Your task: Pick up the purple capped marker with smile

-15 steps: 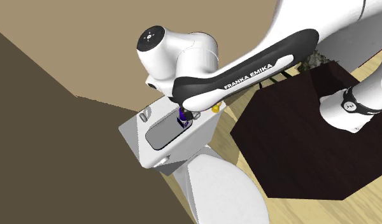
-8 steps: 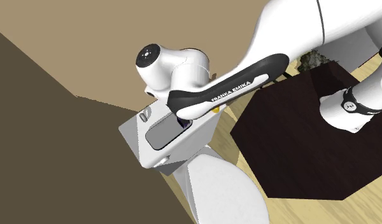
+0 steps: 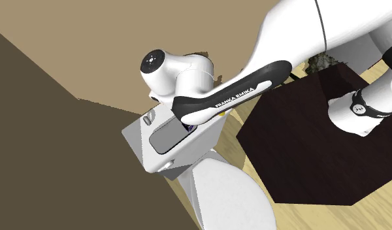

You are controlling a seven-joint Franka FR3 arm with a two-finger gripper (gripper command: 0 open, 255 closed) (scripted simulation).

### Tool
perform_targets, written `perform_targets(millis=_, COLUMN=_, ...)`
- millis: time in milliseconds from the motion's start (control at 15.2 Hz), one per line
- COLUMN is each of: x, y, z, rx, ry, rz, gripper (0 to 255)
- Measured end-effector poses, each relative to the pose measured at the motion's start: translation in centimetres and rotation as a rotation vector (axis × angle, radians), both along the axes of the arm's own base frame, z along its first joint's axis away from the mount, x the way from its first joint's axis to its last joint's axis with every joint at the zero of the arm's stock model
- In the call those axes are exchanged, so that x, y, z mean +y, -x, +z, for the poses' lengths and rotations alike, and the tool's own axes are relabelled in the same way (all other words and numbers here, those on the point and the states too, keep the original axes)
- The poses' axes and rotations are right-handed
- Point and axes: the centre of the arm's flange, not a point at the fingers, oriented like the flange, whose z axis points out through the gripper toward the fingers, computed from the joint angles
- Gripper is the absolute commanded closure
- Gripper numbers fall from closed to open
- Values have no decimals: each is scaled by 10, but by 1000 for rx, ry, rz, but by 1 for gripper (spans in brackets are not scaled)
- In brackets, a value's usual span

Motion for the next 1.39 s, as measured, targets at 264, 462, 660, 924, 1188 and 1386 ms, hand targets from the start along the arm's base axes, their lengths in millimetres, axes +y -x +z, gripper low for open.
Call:
perform_targets(millis=264, x=0, y=0, z=0, rx=0, ry=0, rz=0, gripper=255)
perform_targets(millis=462, x=0, y=0, z=6, rx=1, ry=-1, rz=0, gripper=255)
perform_targets(millis=660, x=-1, y=1, z=20, rx=1, ry=0, rz=0, gripper=255)
perform_targets(millis=924, x=-1, y=1, z=42, rx=1, ry=-1, rz=0, gripper=255)
perform_targets(millis=1188, x=1, y=1, z=62, rx=1, ry=0, rz=0, gripper=255)
perform_targets(millis=1386, x=0, y=0, z=76, rx=1, ry=0, rz=0, gripper=255)
